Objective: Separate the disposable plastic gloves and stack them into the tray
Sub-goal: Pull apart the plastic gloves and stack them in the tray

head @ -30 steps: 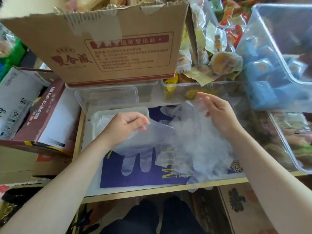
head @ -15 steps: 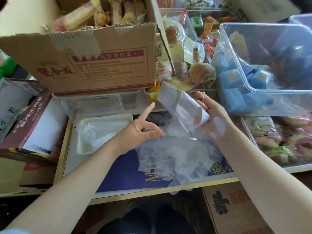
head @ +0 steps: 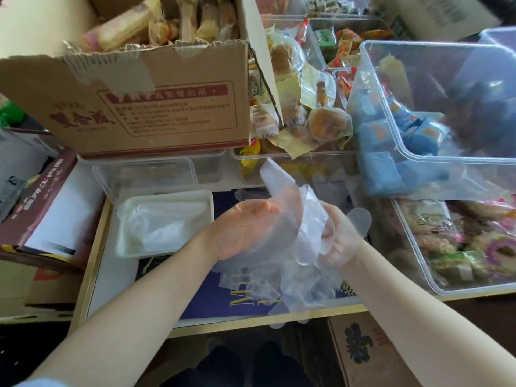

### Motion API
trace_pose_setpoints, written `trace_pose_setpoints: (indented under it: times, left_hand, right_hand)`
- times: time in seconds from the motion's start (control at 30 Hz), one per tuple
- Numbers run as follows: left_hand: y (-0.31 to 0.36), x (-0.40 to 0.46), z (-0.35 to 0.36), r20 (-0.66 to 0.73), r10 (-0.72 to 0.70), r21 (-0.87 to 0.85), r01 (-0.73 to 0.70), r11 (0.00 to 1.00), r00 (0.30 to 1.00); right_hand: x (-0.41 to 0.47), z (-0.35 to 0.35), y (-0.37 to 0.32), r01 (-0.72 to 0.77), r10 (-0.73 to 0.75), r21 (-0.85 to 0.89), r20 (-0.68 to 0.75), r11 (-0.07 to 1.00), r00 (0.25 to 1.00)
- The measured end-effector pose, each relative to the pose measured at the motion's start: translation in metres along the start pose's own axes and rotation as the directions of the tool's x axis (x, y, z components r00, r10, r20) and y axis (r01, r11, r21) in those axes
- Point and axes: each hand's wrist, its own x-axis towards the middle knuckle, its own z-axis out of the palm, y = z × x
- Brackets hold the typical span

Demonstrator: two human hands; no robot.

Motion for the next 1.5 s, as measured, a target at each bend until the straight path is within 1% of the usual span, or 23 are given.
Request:
trace_pose_setpoints:
  times: [0.03,0.13,0.17,0.23,0.3,0.37,0.4,0.47,0.5,0.57,0.6,0.67,0.7,0.77,0.83,0.9,1.03,1.13,1.2,1.27,1.33,1.4,1.5]
  left_hand:
    - [-0.001,0.000,0.001,0.007,0.012,-0.039,-0.012,0.999,1.000]
    - [0.003,0.000,0.000,-0.018,0.053,-0.109,-0.055,0.992,0.998]
    - [0.005,0.000,-0.002,-0.062,0.072,-0.049,-0.075,0.996,0.995]
    - [0.009,-0.003,-0.007,-0.145,0.138,0.123,-0.121,0.985,0.980]
    - [0.016,-0.008,-0.016,-0.211,0.229,0.318,-0.155,0.935,0.950]
    - [0.027,-0.014,-0.027,-0.271,0.338,0.564,-0.136,0.814,0.901]
    - [0.033,-0.016,-0.032,-0.255,0.396,0.694,-0.118,0.710,0.882]
    - [0.042,-0.021,-0.037,-0.162,0.454,0.866,-0.095,0.491,0.876]
    - [0.046,-0.022,-0.038,-0.118,0.460,0.912,-0.087,0.401,0.880]
    - [0.051,-0.024,-0.040,-0.037,0.440,0.961,-0.089,0.262,0.897]
    - [0.054,-0.025,-0.039,0.010,0.425,0.975,-0.104,0.198,0.905]
    - [0.057,-0.028,-0.035,0.125,0.402,0.982,-0.170,0.078,0.907]
    - [0.059,-0.030,-0.034,0.164,0.393,0.979,-0.197,0.045,0.905]
    - [0.063,-0.033,-0.032,0.190,0.381,0.977,-0.214,0.022,0.905]
    - [0.064,-0.035,-0.034,0.185,0.395,0.976,-0.217,0.036,0.900]
    - [0.064,-0.038,-0.037,0.120,0.451,0.974,-0.193,0.121,0.885]
    - [0.062,-0.038,-0.046,-0.295,0.530,0.883,0.014,0.470,0.795]
    - [0.061,-0.038,-0.051,-0.620,0.365,0.584,0.098,0.806,0.695]
    - [0.063,-0.042,-0.056,-0.717,0.149,0.275,0.079,0.958,0.681]
    - [0.064,-0.045,-0.060,-0.694,-0.011,0.000,0.014,1.000,0.720]
    - [0.065,-0.046,-0.063,-0.642,-0.049,-0.143,-0.057,0.988,0.766]
    - [0.065,-0.046,-0.064,-0.616,-0.026,-0.153,-0.087,0.984,0.787]
    - [0.065,-0.041,-0.065,-0.592,0.016,-0.120,-0.107,0.987,0.806]
  right_hand:
    - [-0.006,0.005,0.002,-0.015,0.014,-0.044,-0.010,0.999,1.000]
    - [-0.002,0.010,0.013,-0.144,0.148,0.059,-0.079,0.988,0.986]
    - [-0.003,0.021,0.011,-0.119,0.136,0.120,-0.141,0.986,0.981]
    - [-0.008,0.031,0.002,0.071,-0.046,0.071,-0.308,0.995,0.950]
    - [0.000,0.016,-0.003,0.108,-0.084,0.059,-0.320,0.992,0.944]
    - [0.012,-0.012,-0.005,0.114,-0.117,-0.032,-0.413,0.993,0.903]
    - [0.016,-0.023,-0.007,0.100,-0.163,-0.144,-0.533,0.984,0.830]
    - [0.021,-0.026,-0.013,0.123,-0.318,-0.345,-0.591,0.930,0.741]
    - [0.024,-0.023,-0.015,0.158,-0.410,-0.450,-0.542,0.879,0.734]
    - [0.028,-0.008,-0.020,0.200,-0.550,-0.701,-0.317,0.684,0.772]
    - [0.031,0.001,-0.023,0.207,-0.550,-0.802,-0.174,0.561,0.817]
    - [0.037,0.020,-0.027,0.167,-0.426,-0.953,0.045,0.255,0.904]
    - [0.042,0.027,-0.029,0.130,-0.366,-0.986,0.083,0.107,0.927]
    - [0.052,0.032,-0.029,0.093,-0.317,-0.996,0.093,-0.017,0.944]
    - [0.057,0.036,-0.028,0.106,-0.347,-0.994,0.102,-0.008,0.932]
    - [0.060,0.036,-0.024,0.094,-0.406,-0.995,0.077,0.022,0.911]
    - [0.063,0.030,-0.022,0.119,-0.465,-0.961,-0.011,0.249,0.885]
    - [0.060,0.017,-0.023,0.107,-0.557,-0.900,-0.164,0.423,0.814]
    - [0.057,0.006,-0.024,0.119,-0.611,-0.838,-0.283,0.532,0.739]
    - [0.054,-0.004,-0.025,0.113,-0.646,-0.796,-0.390,0.595,0.656]
    - [0.049,-0.006,-0.028,0.142,-0.663,-0.772,-0.417,0.619,0.622]
    - [0.040,0.000,-0.031,0.202,-0.677,-0.799,-0.311,0.567,0.667]
    - [0.026,0.021,-0.032,0.330,-0.638,-0.831,-0.040,0.448,0.769]
